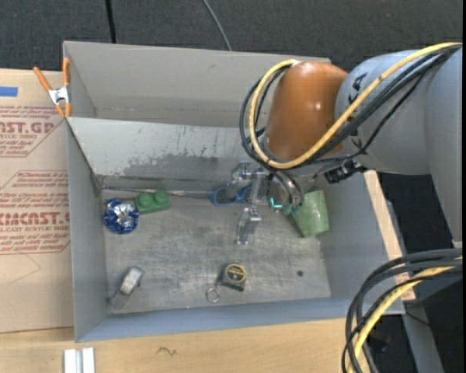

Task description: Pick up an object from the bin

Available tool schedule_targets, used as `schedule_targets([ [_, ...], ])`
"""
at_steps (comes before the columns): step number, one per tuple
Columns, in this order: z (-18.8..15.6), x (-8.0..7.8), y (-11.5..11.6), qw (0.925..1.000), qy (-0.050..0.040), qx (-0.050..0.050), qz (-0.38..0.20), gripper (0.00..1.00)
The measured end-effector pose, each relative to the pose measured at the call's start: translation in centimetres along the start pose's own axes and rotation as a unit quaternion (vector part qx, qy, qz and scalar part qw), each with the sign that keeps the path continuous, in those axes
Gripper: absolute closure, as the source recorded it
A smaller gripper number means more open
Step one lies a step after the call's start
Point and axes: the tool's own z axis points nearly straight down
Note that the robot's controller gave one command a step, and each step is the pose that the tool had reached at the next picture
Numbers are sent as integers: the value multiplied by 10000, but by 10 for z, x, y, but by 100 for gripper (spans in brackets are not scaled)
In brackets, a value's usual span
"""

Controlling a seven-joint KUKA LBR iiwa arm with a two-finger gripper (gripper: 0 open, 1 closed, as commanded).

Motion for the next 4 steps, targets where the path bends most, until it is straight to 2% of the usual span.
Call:
schedule_targets([
  [1,36,71,-1,9971,-27,3,-760,0],
  [2,80,76,0,9890,-62,7,-1478,0],
  [3,79,77,-1,9891,-44,7,-1471,100],
  [4,-122,49,-25,9552,-76,25,-2957,100],
])
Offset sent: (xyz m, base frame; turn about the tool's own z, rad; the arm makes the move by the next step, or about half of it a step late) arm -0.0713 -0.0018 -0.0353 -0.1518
